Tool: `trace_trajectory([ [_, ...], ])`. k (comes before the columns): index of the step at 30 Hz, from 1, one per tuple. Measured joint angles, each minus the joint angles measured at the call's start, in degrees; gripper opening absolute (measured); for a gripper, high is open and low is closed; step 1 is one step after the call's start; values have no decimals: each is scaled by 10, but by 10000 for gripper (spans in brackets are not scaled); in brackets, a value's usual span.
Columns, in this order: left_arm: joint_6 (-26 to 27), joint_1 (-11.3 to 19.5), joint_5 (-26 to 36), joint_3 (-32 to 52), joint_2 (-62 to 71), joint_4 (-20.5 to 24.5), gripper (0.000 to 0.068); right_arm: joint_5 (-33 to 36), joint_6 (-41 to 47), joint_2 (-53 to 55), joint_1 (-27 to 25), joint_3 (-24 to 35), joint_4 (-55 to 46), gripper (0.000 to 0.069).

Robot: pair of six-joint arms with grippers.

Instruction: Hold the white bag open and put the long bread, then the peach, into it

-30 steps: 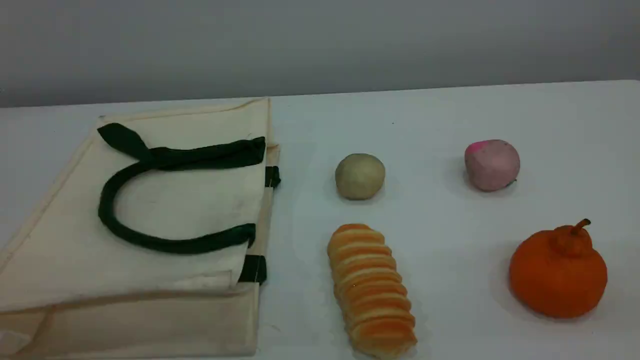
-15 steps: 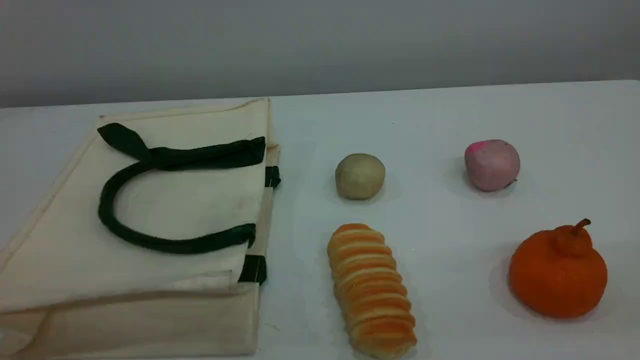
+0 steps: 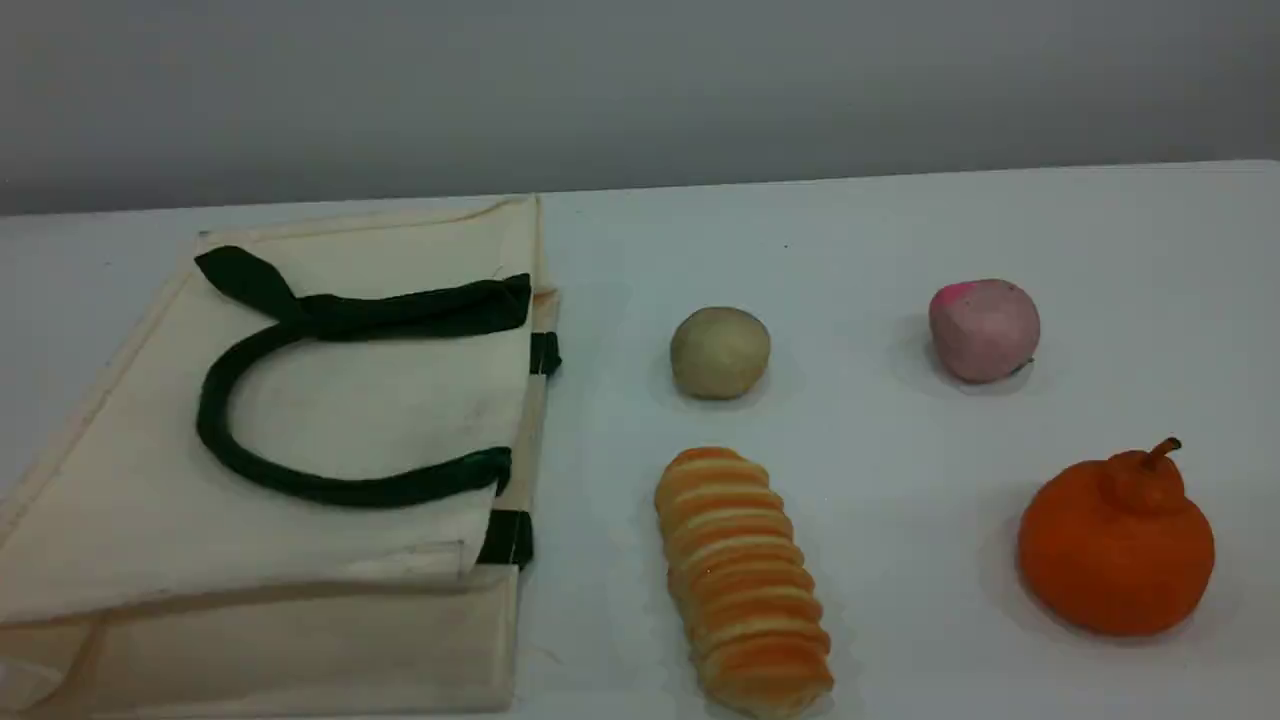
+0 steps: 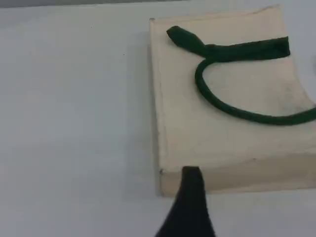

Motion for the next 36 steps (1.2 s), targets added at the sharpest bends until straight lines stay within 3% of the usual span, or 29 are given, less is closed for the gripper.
trace_trajectory([
  [8, -28, 0, -25, -13, 44, 0, 568, -35, 25, 62, 0, -24, 1, 529],
  [15, -47, 0, -100, -63, 164, -2, 568, -97, 25, 184, 0, -111, 24, 529],
  [21, -63, 0, -104, -134, 318, -3, 568, -127, 19, 306, 0, -194, 40, 529],
  [27, -62, 0, -105, -206, 483, -3, 568, -116, 19, 436, 0, -268, 46, 529],
  [36, -58, 0, -127, -255, 694, -3, 568, -86, 19, 600, 0, -328, 43, 529],
])
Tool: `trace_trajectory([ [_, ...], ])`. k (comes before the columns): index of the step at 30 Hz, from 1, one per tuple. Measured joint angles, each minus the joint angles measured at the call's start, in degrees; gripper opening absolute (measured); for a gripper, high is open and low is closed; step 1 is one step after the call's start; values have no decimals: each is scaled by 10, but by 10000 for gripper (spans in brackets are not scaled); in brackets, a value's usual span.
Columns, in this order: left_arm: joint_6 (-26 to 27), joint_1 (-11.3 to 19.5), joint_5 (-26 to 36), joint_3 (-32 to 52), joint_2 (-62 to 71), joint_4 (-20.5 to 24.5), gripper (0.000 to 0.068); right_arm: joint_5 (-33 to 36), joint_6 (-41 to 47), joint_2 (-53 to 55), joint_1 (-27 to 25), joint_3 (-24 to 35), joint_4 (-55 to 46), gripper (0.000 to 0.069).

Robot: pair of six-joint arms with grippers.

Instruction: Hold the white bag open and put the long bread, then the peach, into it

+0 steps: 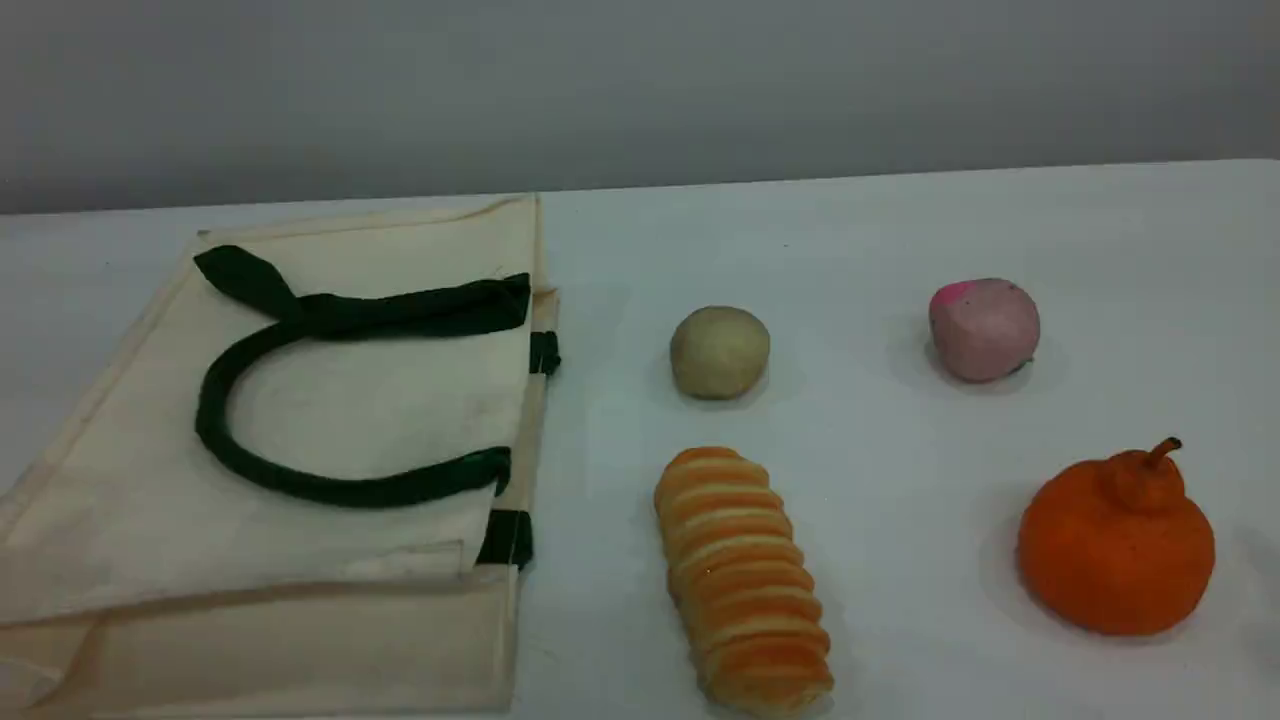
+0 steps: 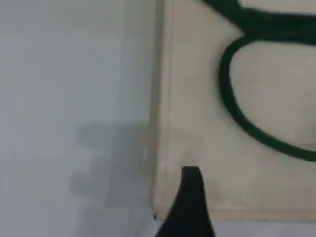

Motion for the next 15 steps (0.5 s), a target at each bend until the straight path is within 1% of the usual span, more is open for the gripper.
trace_trajectory([
  [4, 0, 0, -35, 0, 55, -1, 568, 11, 0, 56, 0, -42, 5, 529],
  [8, 8, 0, -68, 0, 98, -27, 568, 11, 0, 92, -1, -74, 5, 529],
  [12, 56, 0, -110, 0, 147, -66, 568, 9, 0, 108, -1, -79, 6, 529],
  [15, 94, 0, -135, -1, 187, -111, 568, 2, 0, 120, -1, -79, 6, 529],
])
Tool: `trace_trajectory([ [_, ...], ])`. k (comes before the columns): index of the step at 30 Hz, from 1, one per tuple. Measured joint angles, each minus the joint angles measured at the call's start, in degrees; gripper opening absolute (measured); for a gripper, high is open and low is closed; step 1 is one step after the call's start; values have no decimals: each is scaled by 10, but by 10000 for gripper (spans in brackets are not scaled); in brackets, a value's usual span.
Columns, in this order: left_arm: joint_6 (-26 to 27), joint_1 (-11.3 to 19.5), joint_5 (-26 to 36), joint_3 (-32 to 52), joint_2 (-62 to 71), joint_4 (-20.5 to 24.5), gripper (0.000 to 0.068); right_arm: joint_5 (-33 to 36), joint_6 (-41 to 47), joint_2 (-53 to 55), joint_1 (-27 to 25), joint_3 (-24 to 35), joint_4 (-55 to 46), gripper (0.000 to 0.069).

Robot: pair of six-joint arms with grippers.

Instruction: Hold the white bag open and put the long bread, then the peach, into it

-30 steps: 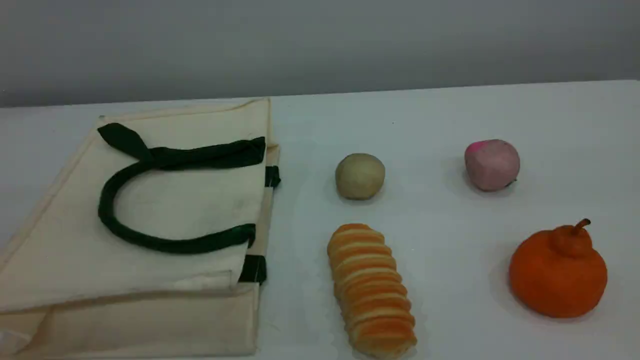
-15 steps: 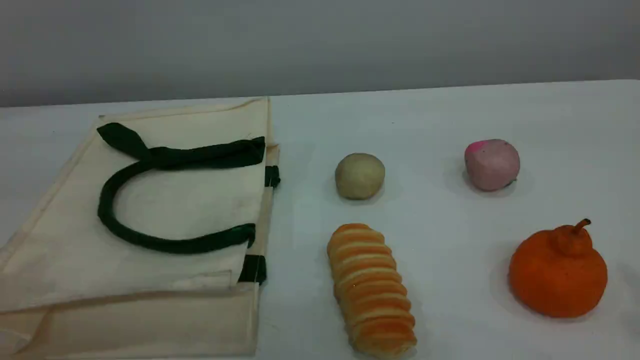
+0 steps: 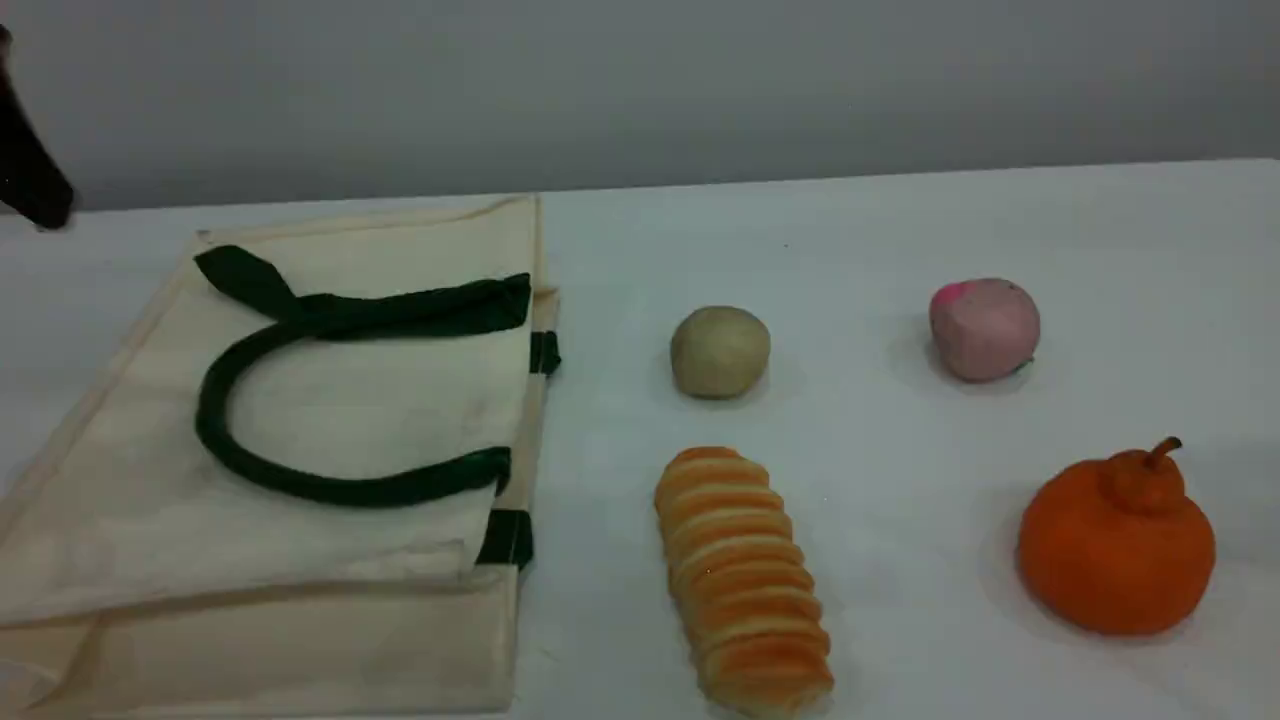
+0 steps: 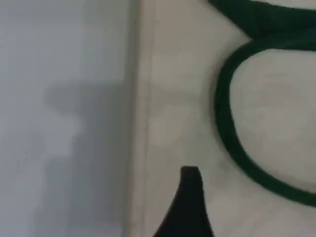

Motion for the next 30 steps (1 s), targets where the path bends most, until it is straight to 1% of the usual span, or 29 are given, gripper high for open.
trace_trajectory([
  [2, 22, 0, -5, -8, 31, -22, 568, -2, 0, 11, 0, 0, 0, 529],
  [4, 31, 0, -3, -23, 60, -38, 568, -2, -5, 22, 0, 0, -1, 529],
  [13, 30, -1, 2, -85, 173, -39, 568, -20, -13, 64, 1, 1, -1, 529],
  [17, 30, -10, 7, -98, 206, -43, 568, -28, -15, 76, 1, 1, -1, 529],
  [22, 30, -25, -21, -102, 233, -41, 568, -29, -15, 82, 1, 1, -4, 529],
  [24, 30, -25, -35, -102, 240, -41, 568, -29, -15, 82, 1, 1, -4, 529],
  [30, 30, -30, -39, -108, 266, -45, 568, -27, -15, 82, 1, 1, -4, 529],
])
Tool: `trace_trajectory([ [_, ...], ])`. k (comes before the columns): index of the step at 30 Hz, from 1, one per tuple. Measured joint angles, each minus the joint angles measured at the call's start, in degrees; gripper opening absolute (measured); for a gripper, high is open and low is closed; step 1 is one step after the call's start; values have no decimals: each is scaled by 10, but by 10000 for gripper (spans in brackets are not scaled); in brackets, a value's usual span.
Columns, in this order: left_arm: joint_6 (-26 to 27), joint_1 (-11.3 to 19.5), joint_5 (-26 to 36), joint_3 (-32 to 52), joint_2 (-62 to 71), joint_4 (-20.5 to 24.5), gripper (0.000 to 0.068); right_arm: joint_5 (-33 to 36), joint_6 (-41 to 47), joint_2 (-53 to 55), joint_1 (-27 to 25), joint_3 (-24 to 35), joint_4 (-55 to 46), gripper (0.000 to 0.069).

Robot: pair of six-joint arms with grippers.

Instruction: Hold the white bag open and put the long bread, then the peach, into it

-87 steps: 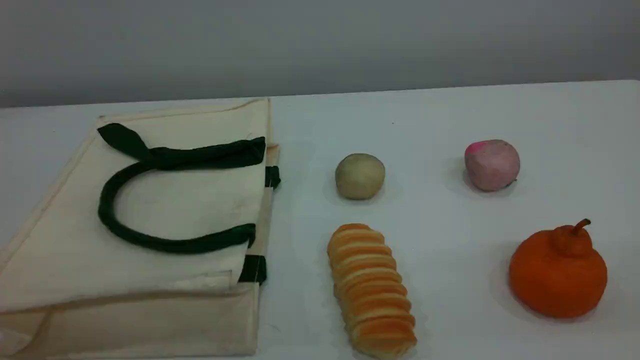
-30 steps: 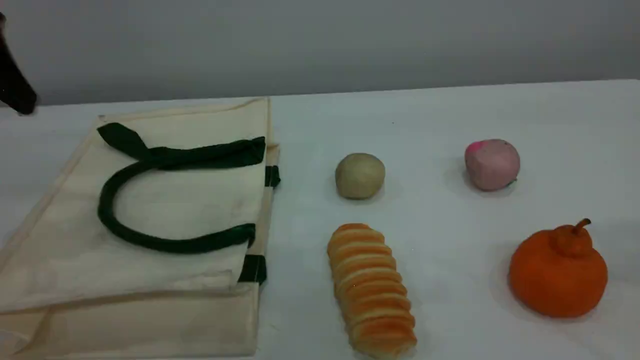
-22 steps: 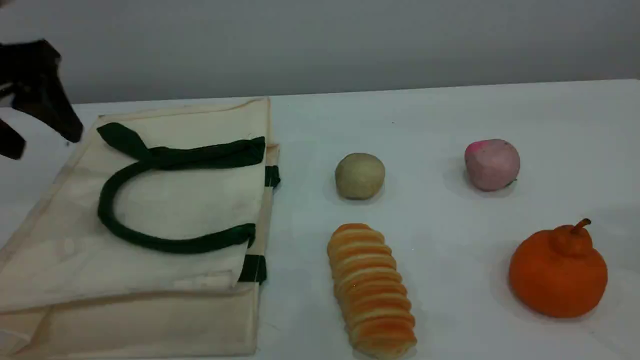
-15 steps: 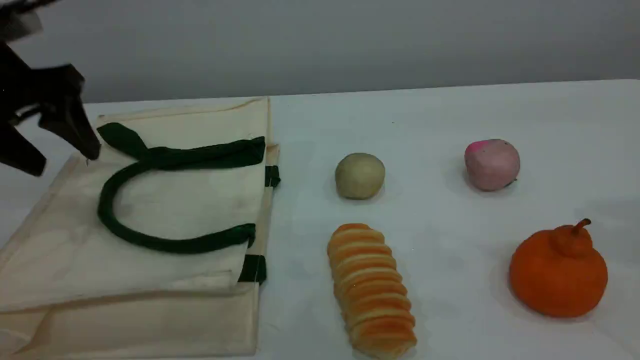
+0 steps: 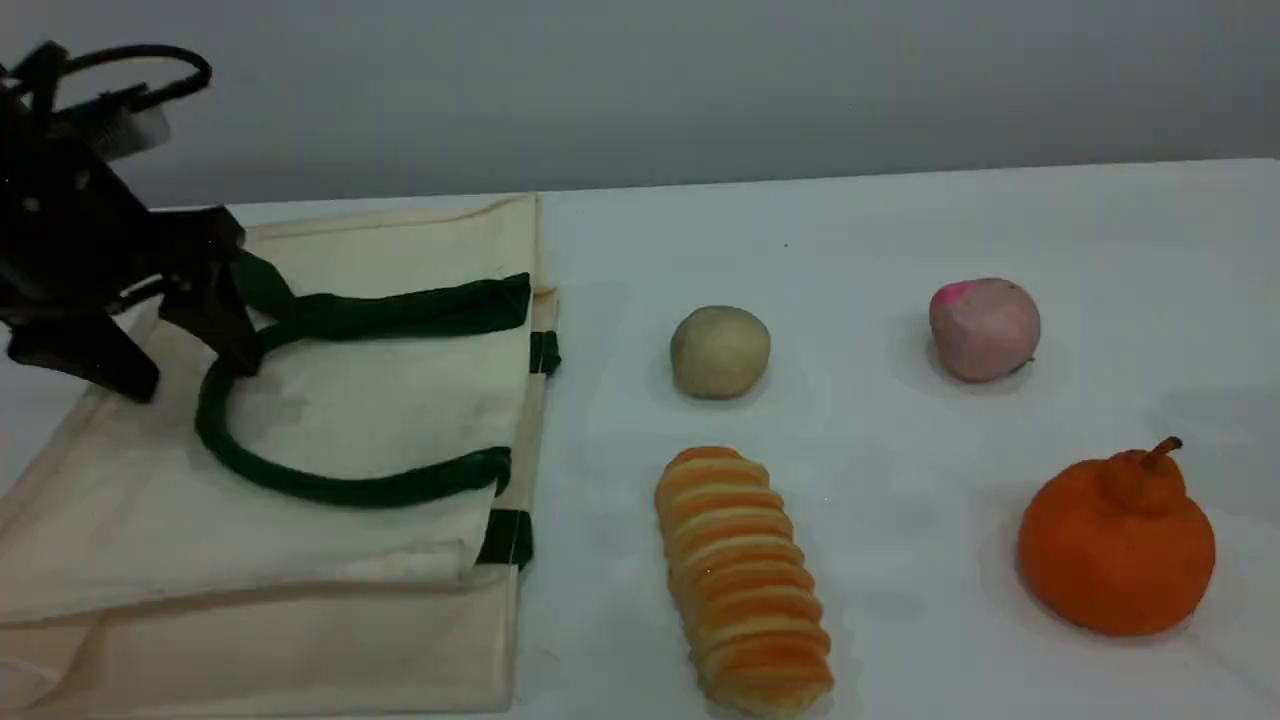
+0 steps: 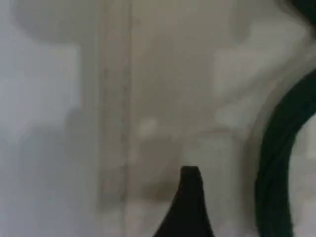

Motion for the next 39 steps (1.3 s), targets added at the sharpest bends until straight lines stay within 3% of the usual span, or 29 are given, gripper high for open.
trace_trajectory([
  [9, 9, -22, -27, 0, 12, -13, 568, 6, 0, 0, 0, 0, -3, 529],
  [22, 8, -22, -30, 0, 36, -14, 554, 11, 0, 0, 0, 0, -4, 529],
  [27, 12, -22, -30, 0, 36, -9, 426, 11, 0, 0, 0, 0, -4, 529],
  [35, 12, -22, -31, 0, 36, -9, 113, 12, 0, 0, 0, 0, -4, 529],
  [39, 12, -22, -28, -3, 33, -11, 90, 15, 0, 0, 0, 0, -4, 529],
])
